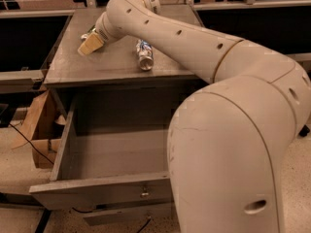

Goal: Place green can into top drawer

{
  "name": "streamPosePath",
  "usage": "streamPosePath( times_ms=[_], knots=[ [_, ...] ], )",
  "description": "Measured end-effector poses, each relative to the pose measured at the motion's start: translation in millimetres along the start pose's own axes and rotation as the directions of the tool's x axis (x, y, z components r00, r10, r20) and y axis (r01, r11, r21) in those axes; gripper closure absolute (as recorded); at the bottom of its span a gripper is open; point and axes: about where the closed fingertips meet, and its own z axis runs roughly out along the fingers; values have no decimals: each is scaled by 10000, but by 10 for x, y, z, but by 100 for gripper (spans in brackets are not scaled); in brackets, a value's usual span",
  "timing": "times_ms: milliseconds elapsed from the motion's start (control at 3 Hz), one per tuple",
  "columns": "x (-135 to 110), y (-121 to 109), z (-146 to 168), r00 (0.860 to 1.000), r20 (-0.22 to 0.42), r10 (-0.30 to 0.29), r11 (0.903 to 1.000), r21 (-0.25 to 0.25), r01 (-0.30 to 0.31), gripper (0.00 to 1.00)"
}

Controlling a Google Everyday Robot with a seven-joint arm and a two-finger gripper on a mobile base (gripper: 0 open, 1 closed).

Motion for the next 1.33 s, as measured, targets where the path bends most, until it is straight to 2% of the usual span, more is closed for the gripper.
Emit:
streamPosePath(
  times_ms=[333, 667, 1000, 1333],
  knots=[
    [0, 0, 1, 10000, -3, 6, 10000, -1, -6, 0],
    [-12, 6, 118, 9969, -318, 719, 9972, -162, -725, 0],
    [-23, 23, 312, 9760, -890, 1987, 9785, -391, -2027, 0],
    [-54, 9, 455, 9317, -1269, 3403, 9368, -404, -3476, 0]
  ],
)
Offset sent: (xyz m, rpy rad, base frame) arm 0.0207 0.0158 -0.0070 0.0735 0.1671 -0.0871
